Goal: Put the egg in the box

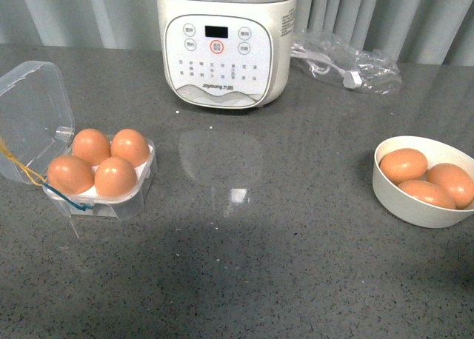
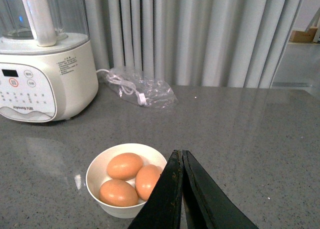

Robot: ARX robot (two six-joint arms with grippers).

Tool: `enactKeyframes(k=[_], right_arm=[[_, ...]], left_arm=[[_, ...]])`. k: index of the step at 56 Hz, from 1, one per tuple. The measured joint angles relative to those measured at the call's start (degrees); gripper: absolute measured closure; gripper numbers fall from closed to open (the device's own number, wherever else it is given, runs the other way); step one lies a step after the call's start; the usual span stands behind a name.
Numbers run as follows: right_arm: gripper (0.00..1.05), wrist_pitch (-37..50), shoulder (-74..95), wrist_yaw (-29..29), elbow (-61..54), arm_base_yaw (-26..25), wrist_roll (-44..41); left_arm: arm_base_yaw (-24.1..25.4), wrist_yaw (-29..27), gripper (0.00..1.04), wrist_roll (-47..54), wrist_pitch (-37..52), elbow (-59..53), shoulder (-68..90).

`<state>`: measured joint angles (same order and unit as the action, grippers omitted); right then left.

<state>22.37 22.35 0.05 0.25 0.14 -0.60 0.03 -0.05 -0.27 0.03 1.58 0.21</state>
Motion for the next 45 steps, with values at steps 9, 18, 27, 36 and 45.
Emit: enactKeyframes(k=[9, 18, 27, 36, 45], right_arm=[[1.02, -4.26, -4.35, 0.0, 0.0, 0.0, 0.0], [1.02, -7.96, -8.11, -0.02, 0.0, 0.0, 0.0], [1.02, -10.38, -10.51, 0.0, 0.0, 0.0, -0.02], [1.02, -15.39, -14.91, -0.02, 0.04, 0.0, 0.0], [1.02, -22.25, -22.1, -0.15, 0.02, 0.0, -0.02]], left_arm=[[0.0, 0.0, 0.07, 0.0, 0.0, 0.0, 0.0], [0.0, 0.0, 0.07, 0.0, 0.0, 0.0, 0.0], [0.0, 0.0, 0.07, 0.02, 0.0, 0.0, 0.0], [0.0, 0.0, 0.07, 0.0, 0.0, 0.0, 0.0], [0.0, 0.02, 0.07, 0.02, 0.0, 0.0, -0.04]])
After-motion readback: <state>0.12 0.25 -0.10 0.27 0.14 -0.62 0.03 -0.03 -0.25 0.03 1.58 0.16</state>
